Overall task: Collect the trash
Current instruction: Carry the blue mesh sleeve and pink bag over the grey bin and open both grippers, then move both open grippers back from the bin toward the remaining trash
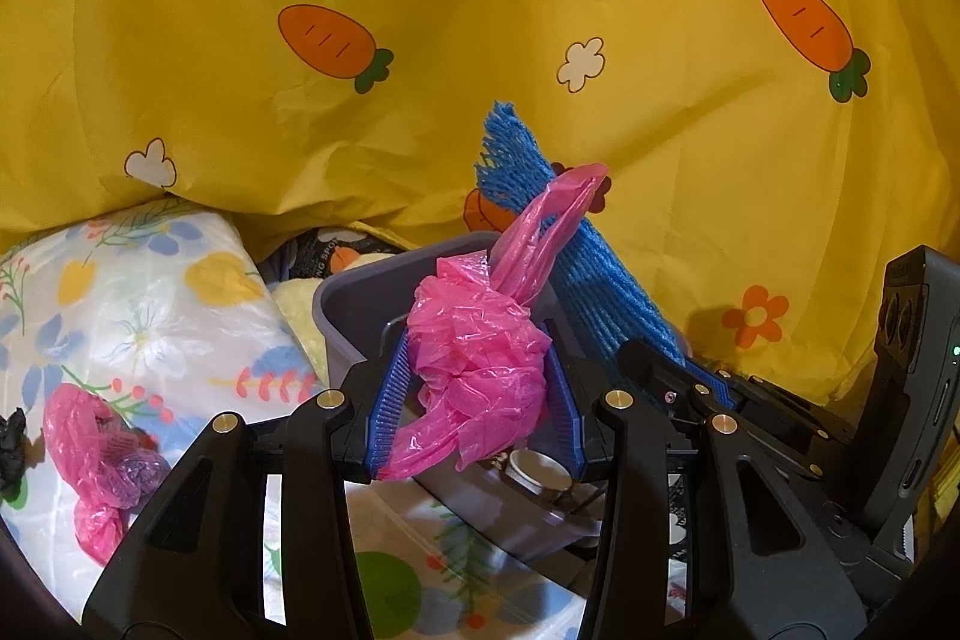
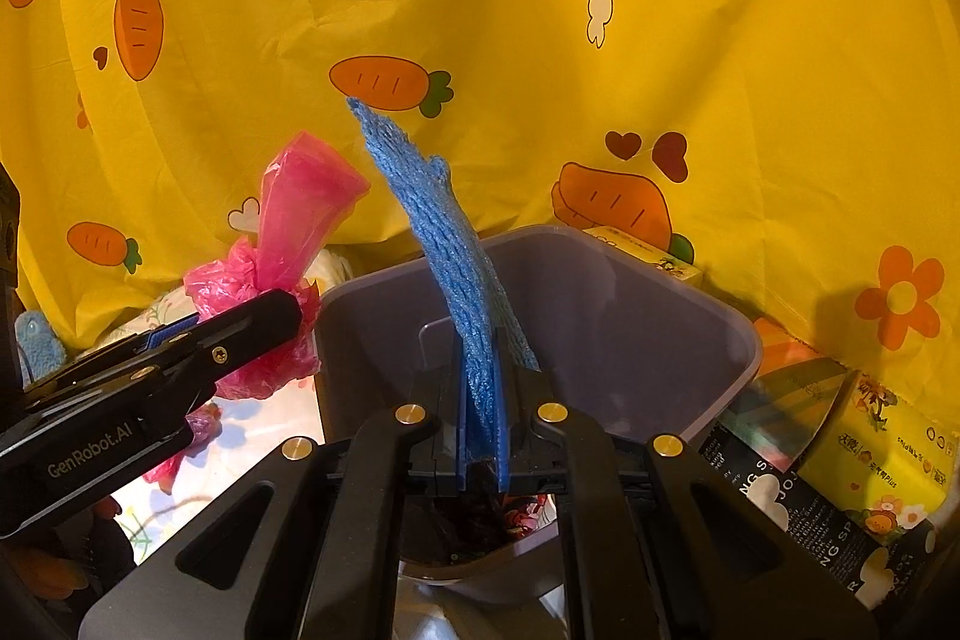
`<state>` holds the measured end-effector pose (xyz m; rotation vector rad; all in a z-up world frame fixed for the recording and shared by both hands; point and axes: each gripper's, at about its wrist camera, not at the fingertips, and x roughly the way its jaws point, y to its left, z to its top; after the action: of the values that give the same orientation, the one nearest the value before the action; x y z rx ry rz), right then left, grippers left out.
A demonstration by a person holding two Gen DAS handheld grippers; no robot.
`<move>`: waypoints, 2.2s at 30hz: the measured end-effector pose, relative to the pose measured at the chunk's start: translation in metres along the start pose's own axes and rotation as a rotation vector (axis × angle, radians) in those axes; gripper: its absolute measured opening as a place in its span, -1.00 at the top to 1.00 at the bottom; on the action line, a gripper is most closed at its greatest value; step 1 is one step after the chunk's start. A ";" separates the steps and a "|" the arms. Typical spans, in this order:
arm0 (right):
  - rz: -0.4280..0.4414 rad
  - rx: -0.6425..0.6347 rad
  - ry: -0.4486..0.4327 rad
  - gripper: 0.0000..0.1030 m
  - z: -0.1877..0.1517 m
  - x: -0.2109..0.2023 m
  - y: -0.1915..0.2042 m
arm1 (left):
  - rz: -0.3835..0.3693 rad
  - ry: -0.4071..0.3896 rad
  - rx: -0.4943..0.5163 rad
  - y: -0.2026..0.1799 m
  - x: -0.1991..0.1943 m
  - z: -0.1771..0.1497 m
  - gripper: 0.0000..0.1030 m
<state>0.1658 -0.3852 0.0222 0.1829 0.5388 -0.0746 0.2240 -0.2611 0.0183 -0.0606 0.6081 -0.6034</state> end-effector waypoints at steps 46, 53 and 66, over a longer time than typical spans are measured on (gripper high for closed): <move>-0.072 0.010 -0.012 -0.05 -0.014 0.010 -0.015 | -0.014 -0.013 -0.133 0.027 0.007 -0.008 -0.75; -0.101 0.016 -0.035 -0.25 -0.015 -0.001 -0.015 | 0.038 -0.043 -0.112 0.032 -0.017 -0.014 -0.75; -0.044 -0.065 -0.131 -0.61 -0.020 -0.039 0.031 | 0.363 -0.124 -0.100 0.080 -0.112 -0.052 -0.75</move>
<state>0.1256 -0.3504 0.0298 0.1016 0.4139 -0.1106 0.1626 -0.1267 0.0152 -0.0786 0.5118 -0.2161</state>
